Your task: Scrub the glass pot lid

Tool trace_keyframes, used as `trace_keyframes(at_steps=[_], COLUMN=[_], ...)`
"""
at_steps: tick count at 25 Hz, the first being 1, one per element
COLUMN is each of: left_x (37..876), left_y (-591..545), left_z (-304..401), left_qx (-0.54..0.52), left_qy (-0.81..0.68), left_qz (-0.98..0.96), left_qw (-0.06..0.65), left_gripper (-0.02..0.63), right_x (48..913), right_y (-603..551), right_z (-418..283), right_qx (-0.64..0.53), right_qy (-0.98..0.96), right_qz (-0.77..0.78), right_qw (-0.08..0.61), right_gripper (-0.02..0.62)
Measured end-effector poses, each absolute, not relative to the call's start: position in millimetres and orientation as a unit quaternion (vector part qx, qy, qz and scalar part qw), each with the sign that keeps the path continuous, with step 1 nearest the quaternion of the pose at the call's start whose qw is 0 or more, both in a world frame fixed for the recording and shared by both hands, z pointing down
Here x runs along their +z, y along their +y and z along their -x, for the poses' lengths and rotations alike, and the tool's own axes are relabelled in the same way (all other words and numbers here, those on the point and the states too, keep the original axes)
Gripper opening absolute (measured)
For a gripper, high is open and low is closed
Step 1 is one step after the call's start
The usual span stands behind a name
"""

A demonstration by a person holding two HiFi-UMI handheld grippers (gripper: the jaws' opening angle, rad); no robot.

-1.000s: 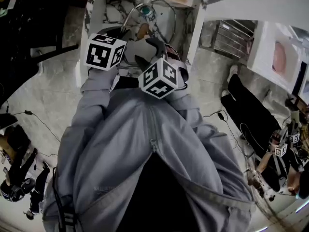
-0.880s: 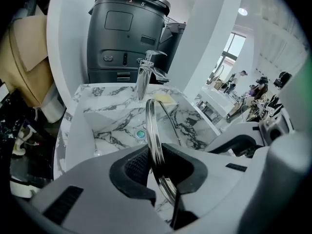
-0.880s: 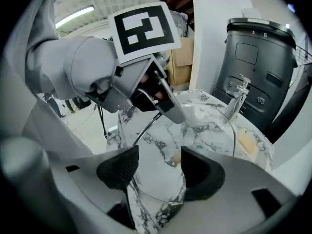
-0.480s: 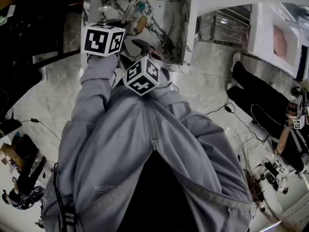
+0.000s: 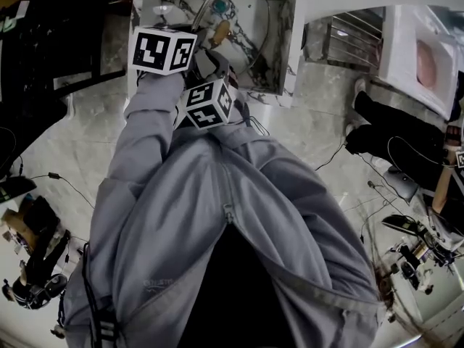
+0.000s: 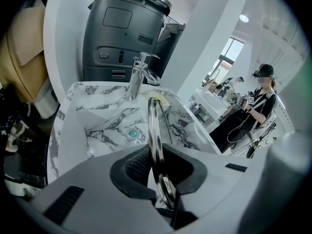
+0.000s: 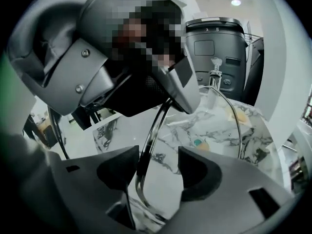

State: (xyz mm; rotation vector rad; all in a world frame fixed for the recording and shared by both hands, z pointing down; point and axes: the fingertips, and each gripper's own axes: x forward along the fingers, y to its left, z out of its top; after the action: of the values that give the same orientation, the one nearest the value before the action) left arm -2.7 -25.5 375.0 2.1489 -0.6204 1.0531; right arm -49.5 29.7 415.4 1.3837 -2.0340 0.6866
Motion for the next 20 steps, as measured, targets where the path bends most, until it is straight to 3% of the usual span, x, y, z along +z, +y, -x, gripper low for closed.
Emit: trace_keyframes(at_steps=[6, 12, 20], left_x=[374, 373, 357], left_y=[-25, -23, -19], left_z=[3, 1, -15], left_qx=[0.391, 0.376, 0.277], left_qy=[-0.239, -0.237, -0.234], left_qz=[-0.821, -0.824, -0.823], left_qw=[0.340, 0.353, 0.438], left_gripper=[0.061, 0.125, 0.191], right_x=[415, 400, 374], right_y=[29, 42, 48], right_z=[48, 30, -2], right_qx=[0.246, 0.270, 0.187], right_qy=[-0.753, -0.746, -0.744], right_qz=[-0.536, -0.537, -0.540], right_qw=[0.292, 0.286, 0.346], right_gripper=[0.246, 0.135, 0.067])
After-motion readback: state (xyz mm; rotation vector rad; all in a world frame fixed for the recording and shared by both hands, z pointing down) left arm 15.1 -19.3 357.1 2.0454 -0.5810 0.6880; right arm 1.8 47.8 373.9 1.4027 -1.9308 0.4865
